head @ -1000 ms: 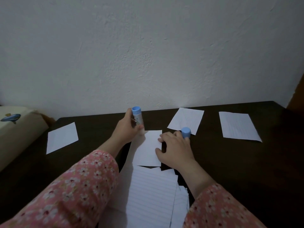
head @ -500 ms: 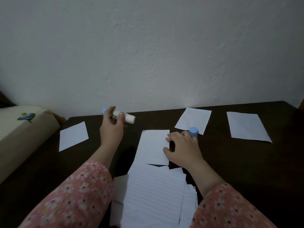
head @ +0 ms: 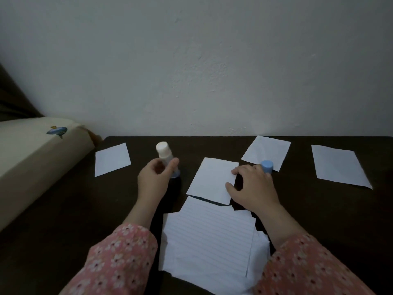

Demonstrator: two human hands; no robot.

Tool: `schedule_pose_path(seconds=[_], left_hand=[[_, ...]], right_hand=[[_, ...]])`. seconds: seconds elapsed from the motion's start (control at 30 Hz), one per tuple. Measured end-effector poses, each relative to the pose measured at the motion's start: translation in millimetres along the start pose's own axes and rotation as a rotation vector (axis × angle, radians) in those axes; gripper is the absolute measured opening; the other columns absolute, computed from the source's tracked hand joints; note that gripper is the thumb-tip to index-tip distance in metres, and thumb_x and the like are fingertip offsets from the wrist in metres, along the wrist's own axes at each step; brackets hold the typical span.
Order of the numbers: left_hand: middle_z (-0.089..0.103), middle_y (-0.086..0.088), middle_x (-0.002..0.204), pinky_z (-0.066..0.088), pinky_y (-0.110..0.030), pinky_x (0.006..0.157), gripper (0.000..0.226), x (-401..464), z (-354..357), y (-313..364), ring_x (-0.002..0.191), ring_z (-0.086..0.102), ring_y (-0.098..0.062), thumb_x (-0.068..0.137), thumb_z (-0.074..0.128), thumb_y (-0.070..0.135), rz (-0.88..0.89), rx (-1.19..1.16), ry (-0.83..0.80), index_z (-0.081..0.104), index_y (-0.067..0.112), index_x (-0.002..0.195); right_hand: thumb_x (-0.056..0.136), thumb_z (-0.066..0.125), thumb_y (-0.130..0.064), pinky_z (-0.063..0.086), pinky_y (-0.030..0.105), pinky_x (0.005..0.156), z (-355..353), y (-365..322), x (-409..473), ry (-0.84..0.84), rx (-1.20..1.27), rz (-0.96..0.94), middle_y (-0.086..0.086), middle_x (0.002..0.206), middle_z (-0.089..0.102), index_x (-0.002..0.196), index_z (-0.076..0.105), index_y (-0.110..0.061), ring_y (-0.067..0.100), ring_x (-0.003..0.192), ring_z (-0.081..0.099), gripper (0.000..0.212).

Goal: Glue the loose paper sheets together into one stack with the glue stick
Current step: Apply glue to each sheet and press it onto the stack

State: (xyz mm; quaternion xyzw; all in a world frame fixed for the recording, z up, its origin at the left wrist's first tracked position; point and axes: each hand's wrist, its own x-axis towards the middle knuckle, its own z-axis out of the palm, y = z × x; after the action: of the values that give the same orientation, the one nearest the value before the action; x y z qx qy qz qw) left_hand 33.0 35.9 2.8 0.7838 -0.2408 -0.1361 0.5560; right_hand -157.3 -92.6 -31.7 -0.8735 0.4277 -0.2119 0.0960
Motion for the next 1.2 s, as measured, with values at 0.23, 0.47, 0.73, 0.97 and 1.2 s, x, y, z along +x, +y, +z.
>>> schedule_pose_path(seconds=[0.23, 0.47, 0.73, 0.97, 1.2], left_hand=[[0.053, 0.001, 0.109, 0.039, -0.027, 0.077, 0.022, 10.3, 9.7, -5.2, 0.095, 0.05, -0.01, 0.091, 0.06, 0.037, 0.088, 0.218, 0.001, 0.053, 0.021, 0.105], [0.056, -0.001, 0.12, 0.044, -0.028, 0.084, 0.05, 13.7, 14.7, -8.3, 0.108, 0.054, -0.014, 0.085, 0.065, 0.042, 0.113, 0.233, -0.027, 0.053, 0.018, 0.127], [0.056, 0.003, 0.087, 0.04, -0.017, 0.06, 0.024, -22.0, 4.6, 12.1, 0.072, 0.052, -0.006, 0.087, 0.061, 0.043, 0.43, 0.095, 0.179, 0.052, 0.025, 0.1], [0.056, 0.005, 0.121, 0.046, -0.031, 0.092, 0.045, -40.2, 41.4, 14.8, 0.107, 0.053, -0.012, 0.082, 0.067, 0.048, 0.331, 0.686, -0.274, 0.06, 0.024, 0.12], [0.055, 0.002, 0.127, 0.045, -0.032, 0.099, 0.042, -41.6, 39.7, 22.6, 0.113, 0.052, -0.013, 0.082, 0.07, 0.04, 0.348, 0.684, -0.378, 0.063, 0.019, 0.118]], right_hand=[[0.085, 0.047, -0.063, 0.033, 0.036, 0.1, -1.7, -3.8, -0.5, 0.006, -0.157, 0.048, -0.008, 0.129, 0.05, 0.127, 0.056, -0.031, 0.015, 0.12, 0.039, 0.054], [0.084, 0.048, -0.063, 0.033, 0.036, 0.099, -1.8, -4.8, -0.6, 0.017, -0.146, 0.037, -0.011, 0.124, 0.052, 0.122, 0.061, -0.028, 0.012, 0.118, 0.041, 0.053], [0.089, 0.052, -0.05, 0.031, 0.039, 0.094, -9.1, -2.1, 1.1, 0.202, -0.047, 0.123, -0.004, 0.123, 0.053, 0.122, 0.058, -0.027, 0.018, 0.117, 0.042, 0.041], [0.097, 0.049, -0.027, 0.033, 0.039, 0.103, -22.2, 25.4, 2.9, 0.122, -0.019, 0.325, -0.002, 0.141, 0.042, 0.141, 0.044, -0.023, 0.018, 0.129, 0.037, 0.044], [0.095, 0.054, -0.02, 0.037, 0.035, 0.104, -35.9, 49.3, -9.4, 0.183, 0.06, 0.411, 0.001, 0.137, 0.042, 0.141, 0.044, -0.02, 0.018, 0.123, 0.042, 0.047]])
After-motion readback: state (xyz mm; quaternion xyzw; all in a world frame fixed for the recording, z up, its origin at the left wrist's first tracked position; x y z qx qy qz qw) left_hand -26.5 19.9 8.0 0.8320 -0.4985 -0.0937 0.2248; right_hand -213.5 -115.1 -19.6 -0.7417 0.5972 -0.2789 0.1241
